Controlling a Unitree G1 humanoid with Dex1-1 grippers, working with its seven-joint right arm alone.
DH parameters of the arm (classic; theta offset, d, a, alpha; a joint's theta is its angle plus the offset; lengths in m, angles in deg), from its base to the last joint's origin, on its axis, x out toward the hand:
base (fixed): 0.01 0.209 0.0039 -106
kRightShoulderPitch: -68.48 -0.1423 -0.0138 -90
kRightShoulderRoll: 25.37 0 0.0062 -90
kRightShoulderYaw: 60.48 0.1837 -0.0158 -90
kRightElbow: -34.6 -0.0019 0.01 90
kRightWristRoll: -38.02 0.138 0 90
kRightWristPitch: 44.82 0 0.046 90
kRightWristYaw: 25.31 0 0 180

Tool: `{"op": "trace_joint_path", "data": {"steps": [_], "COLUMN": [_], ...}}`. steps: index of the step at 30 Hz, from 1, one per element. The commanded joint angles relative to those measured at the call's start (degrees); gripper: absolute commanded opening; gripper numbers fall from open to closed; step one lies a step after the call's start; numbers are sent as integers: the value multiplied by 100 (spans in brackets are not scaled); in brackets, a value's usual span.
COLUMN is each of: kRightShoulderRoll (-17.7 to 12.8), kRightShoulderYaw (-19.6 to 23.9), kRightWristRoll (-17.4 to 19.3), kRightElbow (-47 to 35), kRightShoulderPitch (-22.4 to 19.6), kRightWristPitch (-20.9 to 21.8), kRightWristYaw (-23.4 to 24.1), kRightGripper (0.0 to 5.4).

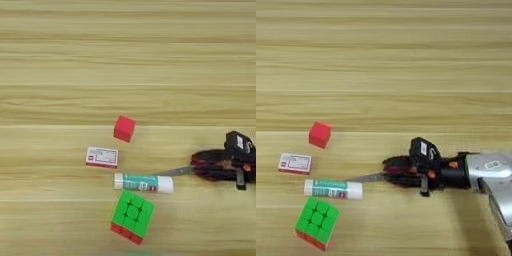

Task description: Move the objects on the table

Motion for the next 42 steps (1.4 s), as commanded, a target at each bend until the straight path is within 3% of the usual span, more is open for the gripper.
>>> {"op": "trace_joint_path", "data": {"steps": [1, 8, 15, 21, 31, 42], "kRightShoulderRoll": [-182, 84, 850, 1262, 1874, 2633], "kRightShoulderYaw": [366, 282, -50, -442, -862, -1273], "kRightWristRoll": [425, 531, 244, 4, -393, -965], "kRightElbow": [-436, -577, -338, -450, 49, 909], "kRightShoulderPitch": [-464, -743, -1255, -1408, -1776, -2202], "kRightWristPitch": [-230, -437, -655, -815, -947, -852], "kRightWristYaw": [123, 398, 1287, 1724, 2306, 2968], "kRightGripper": [203, 276, 355, 417, 522, 538]}}
